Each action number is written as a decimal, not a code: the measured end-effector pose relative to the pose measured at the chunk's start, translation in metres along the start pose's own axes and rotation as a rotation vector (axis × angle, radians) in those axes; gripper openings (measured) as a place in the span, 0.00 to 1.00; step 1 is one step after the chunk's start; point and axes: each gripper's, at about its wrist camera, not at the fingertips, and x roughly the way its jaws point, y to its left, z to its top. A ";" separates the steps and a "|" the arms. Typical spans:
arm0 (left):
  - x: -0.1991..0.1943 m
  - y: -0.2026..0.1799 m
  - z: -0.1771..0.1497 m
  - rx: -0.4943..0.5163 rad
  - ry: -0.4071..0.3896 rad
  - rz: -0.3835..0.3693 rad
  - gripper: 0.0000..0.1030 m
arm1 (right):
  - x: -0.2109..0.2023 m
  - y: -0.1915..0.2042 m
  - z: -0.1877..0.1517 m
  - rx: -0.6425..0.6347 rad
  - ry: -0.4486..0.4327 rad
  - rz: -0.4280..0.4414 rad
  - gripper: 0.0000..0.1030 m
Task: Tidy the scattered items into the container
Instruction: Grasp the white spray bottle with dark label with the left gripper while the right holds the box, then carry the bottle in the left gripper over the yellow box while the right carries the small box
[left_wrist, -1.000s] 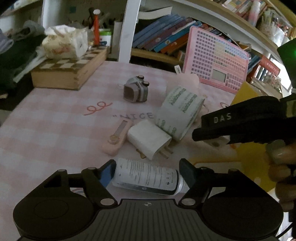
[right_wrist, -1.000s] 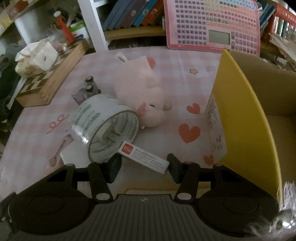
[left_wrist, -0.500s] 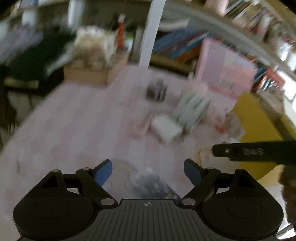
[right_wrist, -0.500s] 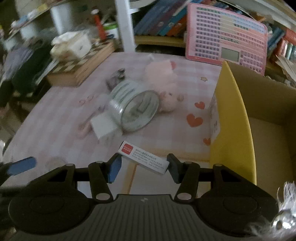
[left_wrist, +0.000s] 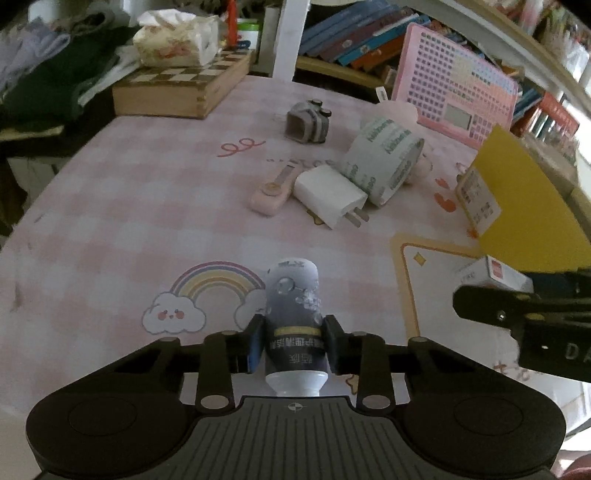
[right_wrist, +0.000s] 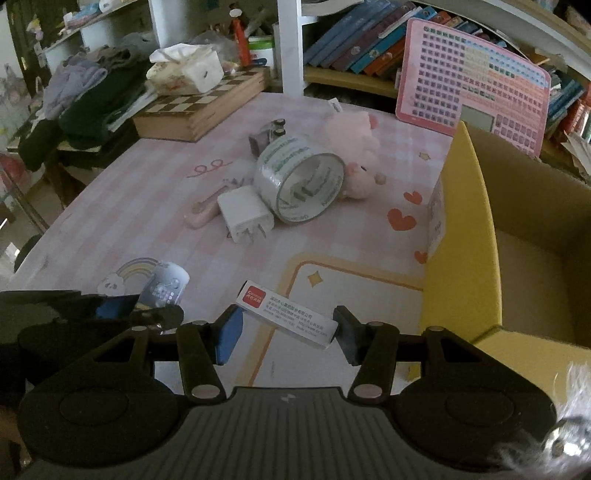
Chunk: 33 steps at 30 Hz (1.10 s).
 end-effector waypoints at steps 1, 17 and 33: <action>-0.003 0.004 0.000 -0.020 0.000 -0.013 0.30 | -0.003 0.000 0.000 0.003 -0.005 0.001 0.50; -0.118 0.014 0.009 0.082 -0.188 -0.192 0.31 | -0.077 0.001 -0.037 0.112 -0.076 -0.005 0.50; -0.122 -0.037 -0.017 0.294 -0.094 -0.401 0.31 | -0.122 -0.013 -0.096 0.301 -0.090 -0.169 0.50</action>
